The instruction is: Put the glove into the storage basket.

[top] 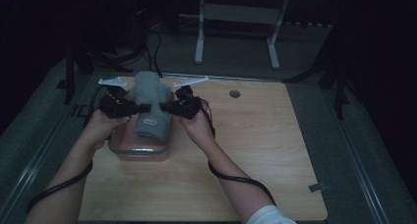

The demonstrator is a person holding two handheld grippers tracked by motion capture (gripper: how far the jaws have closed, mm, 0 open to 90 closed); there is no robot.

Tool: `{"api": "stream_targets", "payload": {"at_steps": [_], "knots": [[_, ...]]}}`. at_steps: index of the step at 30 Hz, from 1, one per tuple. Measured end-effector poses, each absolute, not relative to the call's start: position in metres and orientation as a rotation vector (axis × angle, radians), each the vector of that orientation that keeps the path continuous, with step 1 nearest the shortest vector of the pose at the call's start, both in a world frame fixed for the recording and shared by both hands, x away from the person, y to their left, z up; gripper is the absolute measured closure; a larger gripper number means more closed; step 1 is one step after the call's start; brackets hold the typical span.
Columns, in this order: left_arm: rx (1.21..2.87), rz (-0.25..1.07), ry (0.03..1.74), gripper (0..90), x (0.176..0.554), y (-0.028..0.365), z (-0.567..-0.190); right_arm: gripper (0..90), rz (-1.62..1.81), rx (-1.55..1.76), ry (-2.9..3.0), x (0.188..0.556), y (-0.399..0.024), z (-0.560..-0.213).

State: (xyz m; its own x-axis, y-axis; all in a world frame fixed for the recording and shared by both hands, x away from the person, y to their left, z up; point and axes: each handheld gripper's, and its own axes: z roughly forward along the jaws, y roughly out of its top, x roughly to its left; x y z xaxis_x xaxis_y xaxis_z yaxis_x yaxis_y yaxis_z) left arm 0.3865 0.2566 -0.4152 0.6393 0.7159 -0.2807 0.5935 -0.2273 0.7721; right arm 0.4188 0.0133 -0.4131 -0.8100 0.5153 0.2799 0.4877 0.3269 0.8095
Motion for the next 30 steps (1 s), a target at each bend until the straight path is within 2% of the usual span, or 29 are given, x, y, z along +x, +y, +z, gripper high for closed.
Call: {"api": "stream_targets", "payload": {"at_steps": [9,19,22,23,25,30], "knots": [[1.964,0.095,1.203,75.9,0.403,0.265,-0.473,81.9,1.338,1.053,2.646,0.439,0.044,-0.469],[2.087,0.074,1.323,74.9,0.415,0.254,-0.494,81.4,1.152,1.110,2.695,0.448,0.060,-0.500],[2.138,0.081,1.348,72.9,0.418,0.250,-0.496,76.5,1.125,1.109,2.706,0.448,0.063,-0.503],[2.145,0.092,1.366,71.6,0.419,0.248,-0.497,72.6,1.109,1.091,2.705,0.447,0.064,-0.502],[2.183,0.111,1.399,67.2,0.421,0.244,-0.499,59.1,1.124,1.061,2.684,0.445,0.064,-0.496],[2.230,0.201,1.456,54.1,0.423,0.237,-0.502,49.4,1.178,1.013,2.640,0.440,0.055,-0.481]]}}
